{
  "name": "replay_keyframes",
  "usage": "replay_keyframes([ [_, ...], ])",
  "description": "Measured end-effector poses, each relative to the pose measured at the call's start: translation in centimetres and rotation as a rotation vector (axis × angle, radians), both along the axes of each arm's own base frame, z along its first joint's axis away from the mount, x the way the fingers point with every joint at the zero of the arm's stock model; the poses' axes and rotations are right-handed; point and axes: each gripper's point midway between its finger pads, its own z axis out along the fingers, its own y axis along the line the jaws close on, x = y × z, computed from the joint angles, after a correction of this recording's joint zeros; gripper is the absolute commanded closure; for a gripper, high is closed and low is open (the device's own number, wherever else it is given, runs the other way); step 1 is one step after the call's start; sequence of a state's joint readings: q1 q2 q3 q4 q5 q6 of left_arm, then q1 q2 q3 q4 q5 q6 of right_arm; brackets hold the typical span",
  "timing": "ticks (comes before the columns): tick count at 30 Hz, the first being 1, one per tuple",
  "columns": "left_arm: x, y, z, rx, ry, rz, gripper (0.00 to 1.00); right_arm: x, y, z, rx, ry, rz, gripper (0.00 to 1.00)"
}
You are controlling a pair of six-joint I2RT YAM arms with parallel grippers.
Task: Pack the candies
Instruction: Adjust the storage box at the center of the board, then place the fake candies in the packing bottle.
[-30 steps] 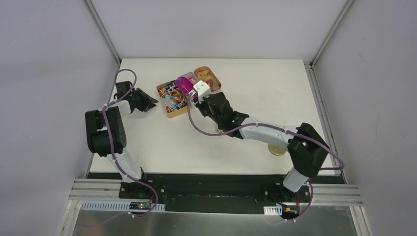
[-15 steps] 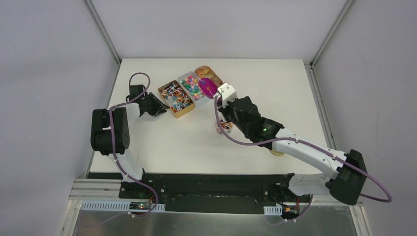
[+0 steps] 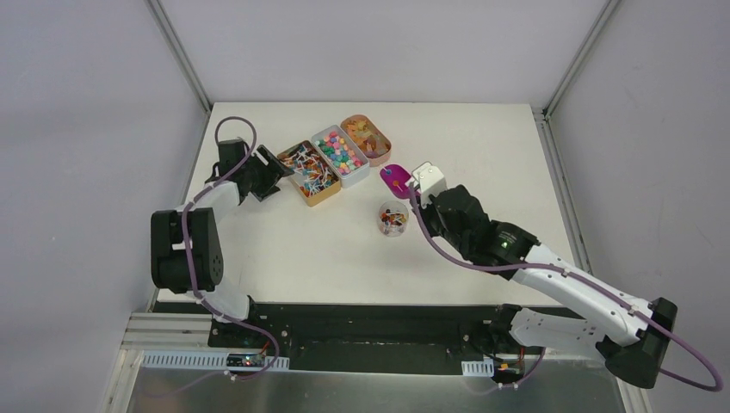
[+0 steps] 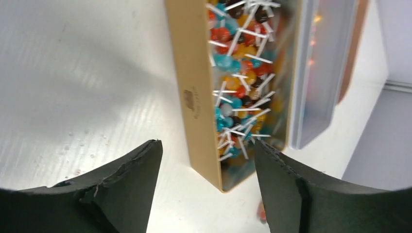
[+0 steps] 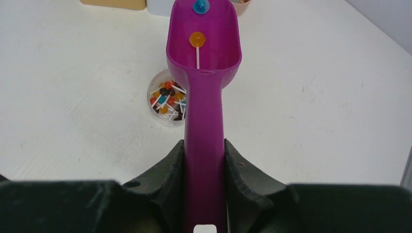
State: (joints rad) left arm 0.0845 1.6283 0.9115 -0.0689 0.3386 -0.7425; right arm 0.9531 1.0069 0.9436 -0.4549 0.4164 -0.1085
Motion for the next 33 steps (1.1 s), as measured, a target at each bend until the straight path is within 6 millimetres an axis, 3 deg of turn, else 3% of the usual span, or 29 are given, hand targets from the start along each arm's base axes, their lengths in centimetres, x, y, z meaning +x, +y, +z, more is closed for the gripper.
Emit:
replay_keyframes([
  [2,0.1,0.0,1.7,0.008,-0.044,-0.006,0.17,-0.5,-0.6,-0.1,-0.002,0.014,-0.006,1.0],
  [4,0.0,-0.1,3.2,0.015,-0.085,-0.015,0.02,-0.9,-1.0,-0.4,-0.007,0.033,-0.012,1.0],
  [11,-1.1,-1.6,8.2,0.04,-0.224,-0.094,0.01,-2.4,-1.9,-2.0,-0.051,0.111,-0.011,1.0],
  [17,-3.5,-3.4,11.5,0.058,-0.335,-0.194,0.01,-3.3,-2.3,-3.0,-0.081,0.155,-0.002,1.0],
  [20,-4.6,-3.8,11.5,0.067,-0.339,-0.237,0.01,-3.9,-2.4,-3.6,-0.098,0.183,0.009,1.0],
  [25,-6.2,-3.7,9.8,0.096,-0.289,-0.272,0.01,-4.6,-2.3,-4.6,-0.118,0.232,0.024,1.0],
  [33,-7.0,-3.6,8.9,0.115,-0.262,-0.295,0.01,-5.5,-2.0,-6.5,-0.181,0.321,0.043,1.0],
])
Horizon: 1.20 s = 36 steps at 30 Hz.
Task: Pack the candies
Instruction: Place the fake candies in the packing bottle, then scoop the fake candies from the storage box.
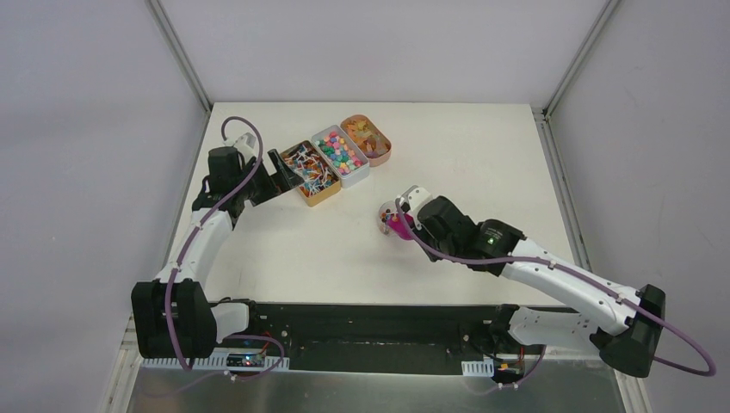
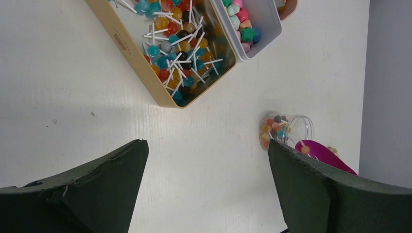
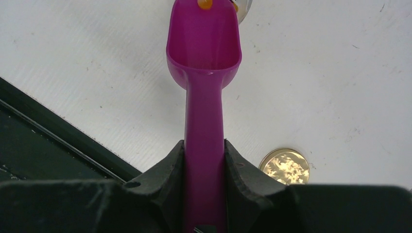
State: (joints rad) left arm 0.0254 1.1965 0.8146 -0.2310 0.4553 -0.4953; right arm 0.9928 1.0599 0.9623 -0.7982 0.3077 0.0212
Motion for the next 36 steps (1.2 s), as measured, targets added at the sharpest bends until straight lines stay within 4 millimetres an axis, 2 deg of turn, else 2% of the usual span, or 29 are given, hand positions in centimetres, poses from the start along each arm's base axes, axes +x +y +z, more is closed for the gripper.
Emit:
replay_keyframes([
  [10,-0.5,0.1,0.2,0.014,-0.01,-0.009,0.01,-0.2,-0.2,0.7,-0.04,0.037,-0.015,1.0],
  [24,-0.6,1.1,-0.7,0.056,0.024,0.04,0.01,-0.2,-0.1,4.3,-0.062,0.077,-0.036,1.0],
  [27,-0.7,1.2,-0.9,0.06,0.034,0.045,0.01,0.5,-0.1,4.7,-0.056,0.075,-0.054,1.0],
  [31,-0.8,1.3,-1.0,0.064,0.039,0.051,0.01,1.9,-0.7,4.2,-0.08,0.088,-0.092,1.0],
  [35,-0.9,1.3,-1.1,0.066,0.044,0.053,0.01,4.4,-0.8,4.1,-0.094,0.098,-0.131,1.0],
  [36,-0.9,1.3,-1.1,0.066,0.046,0.053,0.01,5.5,-0.7,4.3,-0.088,0.096,-0.141,1.0],
])
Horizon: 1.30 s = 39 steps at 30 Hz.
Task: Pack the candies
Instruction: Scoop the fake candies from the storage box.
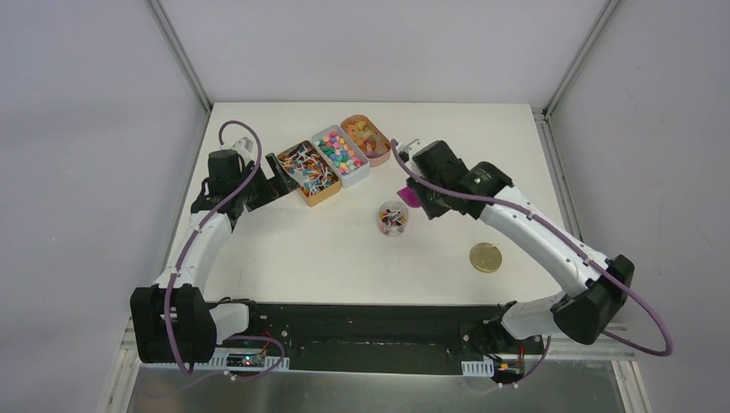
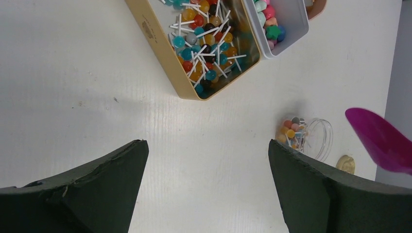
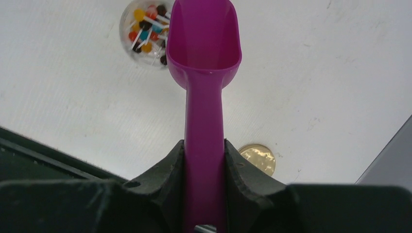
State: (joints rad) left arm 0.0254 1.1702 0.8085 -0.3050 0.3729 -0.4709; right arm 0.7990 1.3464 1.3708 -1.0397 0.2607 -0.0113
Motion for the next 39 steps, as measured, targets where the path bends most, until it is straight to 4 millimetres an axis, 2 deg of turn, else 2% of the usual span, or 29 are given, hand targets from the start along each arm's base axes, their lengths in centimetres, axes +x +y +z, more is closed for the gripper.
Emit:
replay_keyframes([
  [7,-0.1,0.0,0.3,0.003,-0.01,-0.007,0.05,7.8,-0.5,0.6,-0.019,-0.029,-0.086,1.0],
  [14,-0.1,-0.1,0.3,0.0,-0.012,-0.012,0.1,14.4,3.0,2.4,-0.008,-0.091,-0.045,1.0],
  [17,0.2,-0.1,0.4,-0.015,-0.008,0.007,0.15,16.5,4.4,3.3,0.002,-0.12,-0.026,1.0],
  [20,1.4,-0.4,0.7,-0.047,0.003,0.018,0.16,18.2,5.6,3.7,0.006,-0.136,-0.009,1.0],
  [25,4.1,-0.6,2.4,-0.091,-0.027,0.04,0.18,20.2,7.0,3.0,-0.003,-0.14,0.009,1.0],
  [29,6.8,-0.6,3.7,-0.127,-0.063,0.064,0.2,20.6,7.3,0.9,-0.04,-0.103,0.024,1.0],
  [32,9.6,-0.5,4.5,-0.152,-0.078,0.083,0.25,20.8,7.3,-0.6,-0.07,-0.076,0.04,1.0],
  [39,15.5,1.0,4.5,-0.204,-0.091,0.144,0.3,21.6,7.7,-2.8,-0.117,-0.053,0.07,1.0],
])
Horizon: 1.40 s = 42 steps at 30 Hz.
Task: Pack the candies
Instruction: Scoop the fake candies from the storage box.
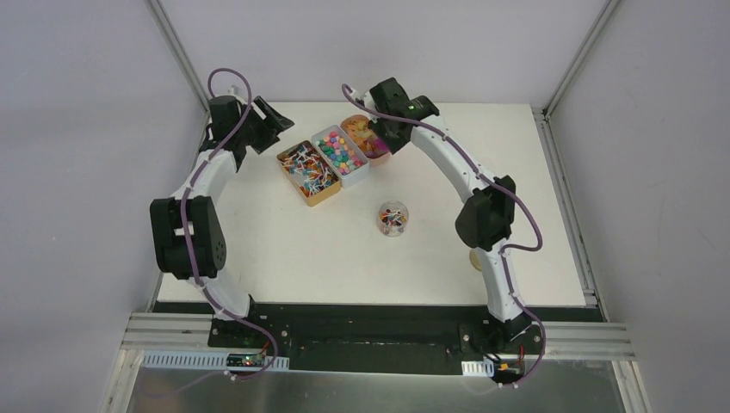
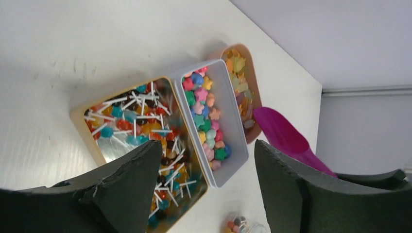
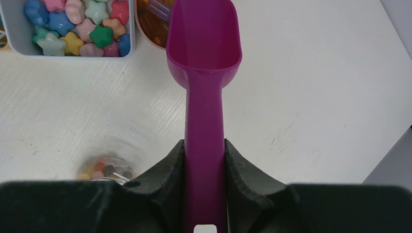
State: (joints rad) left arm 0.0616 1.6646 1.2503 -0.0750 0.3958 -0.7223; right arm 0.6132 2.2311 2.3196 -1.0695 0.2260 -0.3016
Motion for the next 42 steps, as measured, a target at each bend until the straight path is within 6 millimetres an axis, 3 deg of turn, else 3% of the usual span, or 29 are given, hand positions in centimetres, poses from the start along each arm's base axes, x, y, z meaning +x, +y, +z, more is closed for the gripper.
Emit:
replay_keyframes([
  [4,2.4,0.7,-0.1,-0.02,-0.008,0.017,0.3,0.3,0.1,-1.4,-0.033,0.015,0.009,1.0],
  [13,4.3,2.0,-1.6,-0.029,0.009,0.043,0.33,1.4,1.0,-3.0,-0.067,0.006,0.011,1.0],
  [19,10.2,2.4,-2.0,-0.064,-0.053,0.023,0.44,1.5,2.1,-3.5,-0.068,-0.011,0.041,1.0],
  [24,13.6,1.5,-4.8,-0.154,-0.062,-0.012,0.5,0.8,2.5,-3.6,-0.092,-0.003,0.073,1.0],
  [29,15.1,0.5,-8.3,-0.244,-0.036,-0.053,0.51,0.9,2.3,-3.6,-0.12,-0.009,0.084,1.0],
  [32,15.5,0.1,-9.2,-0.282,-0.036,-0.065,0.51,0.9,2.1,-3.7,-0.137,-0.011,0.092,1.0],
  [42,16.3,-0.7,-8.0,-0.331,-0.102,-0.093,0.51,2.7,2.3,-5.7,-0.155,-0.048,0.075,1.0],
])
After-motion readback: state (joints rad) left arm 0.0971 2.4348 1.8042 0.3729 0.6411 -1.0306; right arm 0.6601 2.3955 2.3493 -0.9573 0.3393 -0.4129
